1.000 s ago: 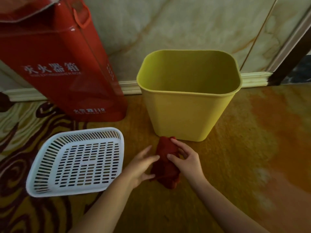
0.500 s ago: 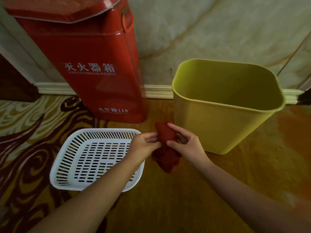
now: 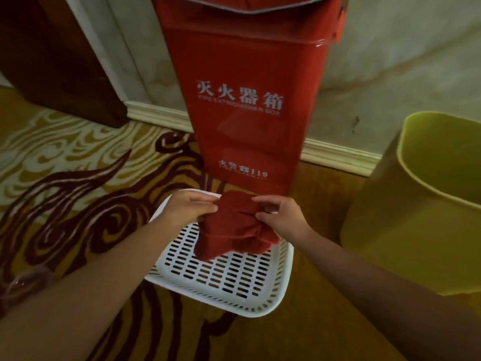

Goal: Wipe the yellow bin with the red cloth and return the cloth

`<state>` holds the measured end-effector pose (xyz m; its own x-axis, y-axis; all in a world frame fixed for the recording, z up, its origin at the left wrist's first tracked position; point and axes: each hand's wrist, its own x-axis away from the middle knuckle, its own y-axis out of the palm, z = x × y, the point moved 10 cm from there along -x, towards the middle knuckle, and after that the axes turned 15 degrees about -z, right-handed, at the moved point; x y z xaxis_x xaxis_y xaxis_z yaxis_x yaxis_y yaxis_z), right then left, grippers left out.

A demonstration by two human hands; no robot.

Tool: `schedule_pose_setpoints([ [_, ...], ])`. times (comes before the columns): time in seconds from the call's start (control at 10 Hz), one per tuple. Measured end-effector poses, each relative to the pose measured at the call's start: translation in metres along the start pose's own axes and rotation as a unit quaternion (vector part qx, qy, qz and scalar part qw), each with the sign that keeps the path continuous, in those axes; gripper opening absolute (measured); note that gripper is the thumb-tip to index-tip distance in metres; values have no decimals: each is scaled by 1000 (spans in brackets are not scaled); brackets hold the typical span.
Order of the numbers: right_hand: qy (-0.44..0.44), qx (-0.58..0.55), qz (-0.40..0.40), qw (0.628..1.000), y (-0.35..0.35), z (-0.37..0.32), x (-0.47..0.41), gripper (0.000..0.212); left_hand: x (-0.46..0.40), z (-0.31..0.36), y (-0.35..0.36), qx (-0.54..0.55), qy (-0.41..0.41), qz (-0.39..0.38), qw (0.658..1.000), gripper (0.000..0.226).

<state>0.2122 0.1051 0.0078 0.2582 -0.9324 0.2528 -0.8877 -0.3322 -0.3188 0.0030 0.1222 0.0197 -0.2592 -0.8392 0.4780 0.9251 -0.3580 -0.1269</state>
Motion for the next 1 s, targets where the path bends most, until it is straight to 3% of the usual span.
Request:
schedule_pose_setpoints([
  [0.3, 89, 27, -27, 995, 58, 66, -42, 33, -20, -109, -28, 61, -104, 27, 992, 14],
  [0.6, 127, 0, -58, 990, 76, 86, -54, 34, -29, -137, -29, 88, -160, 61, 981, 21],
  [0.8, 179, -42, -63, 981, 58, 65, -35, 31, -14, -110, -26, 114, -182, 96, 972, 38],
  [1.0, 186, -58, -40, 980, 21, -8, 13, 30, 33, -30, -13, 135, -127, 93, 978, 48],
])
